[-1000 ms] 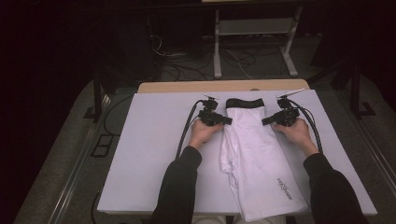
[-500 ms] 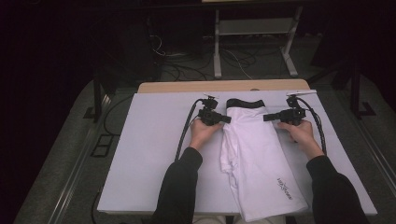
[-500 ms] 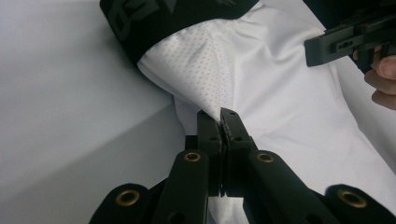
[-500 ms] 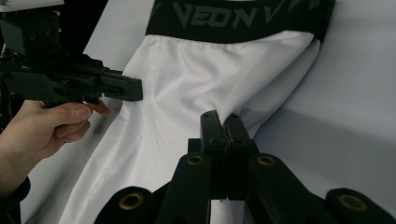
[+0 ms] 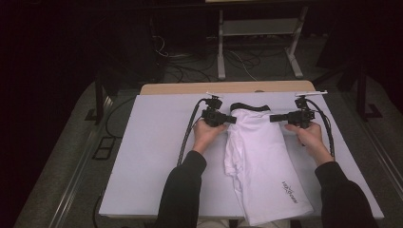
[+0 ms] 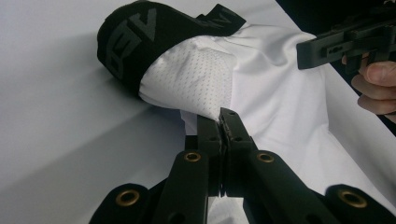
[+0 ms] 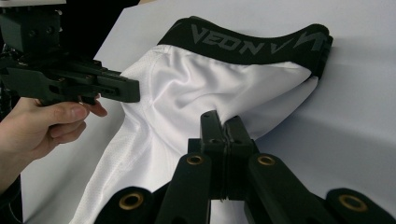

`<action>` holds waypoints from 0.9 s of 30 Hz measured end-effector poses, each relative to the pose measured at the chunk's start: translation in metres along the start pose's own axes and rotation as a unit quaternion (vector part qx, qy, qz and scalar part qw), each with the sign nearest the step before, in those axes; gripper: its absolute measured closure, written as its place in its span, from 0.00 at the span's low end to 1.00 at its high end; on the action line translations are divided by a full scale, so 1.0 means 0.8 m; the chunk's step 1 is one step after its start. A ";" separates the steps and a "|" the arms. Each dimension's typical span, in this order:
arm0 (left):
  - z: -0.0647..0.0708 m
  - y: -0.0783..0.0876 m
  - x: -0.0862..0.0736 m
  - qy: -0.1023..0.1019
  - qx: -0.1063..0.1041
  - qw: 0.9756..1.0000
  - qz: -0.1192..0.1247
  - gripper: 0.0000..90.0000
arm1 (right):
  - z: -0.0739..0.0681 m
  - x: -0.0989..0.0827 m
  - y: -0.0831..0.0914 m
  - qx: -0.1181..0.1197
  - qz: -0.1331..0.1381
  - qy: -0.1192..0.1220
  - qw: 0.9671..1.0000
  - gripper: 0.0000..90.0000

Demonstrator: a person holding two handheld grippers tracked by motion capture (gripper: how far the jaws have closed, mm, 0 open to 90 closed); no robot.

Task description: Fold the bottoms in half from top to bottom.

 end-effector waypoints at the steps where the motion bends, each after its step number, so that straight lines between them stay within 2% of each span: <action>1: 0.001 0.001 0.000 -0.001 0.000 1.000 0.000 0.97 | -0.001 0.000 0.001 0.002 0.002 0.001 1.000 0.98; 21: 0.027 0.026 0.000 -0.016 -0.001 1.000 0.003 0.97 | -0.017 -0.006 0.014 -0.012 0.013 0.030 0.999 0.98; 27: 0.037 0.033 -0.003 -0.024 -0.001 1.000 0.004 0.97 | -0.023 -0.010 0.022 -0.002 0.023 0.035 0.999 0.98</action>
Point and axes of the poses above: each handheld gripper's, and its own axes: y roughly backward along the jaws, x roughly out of its top, z roughly to its right, the point moved 7 cm from there along -y, roughly forward along the jaws, and after that the axes turned 8 degrees about -z, right-handed, at the moved point
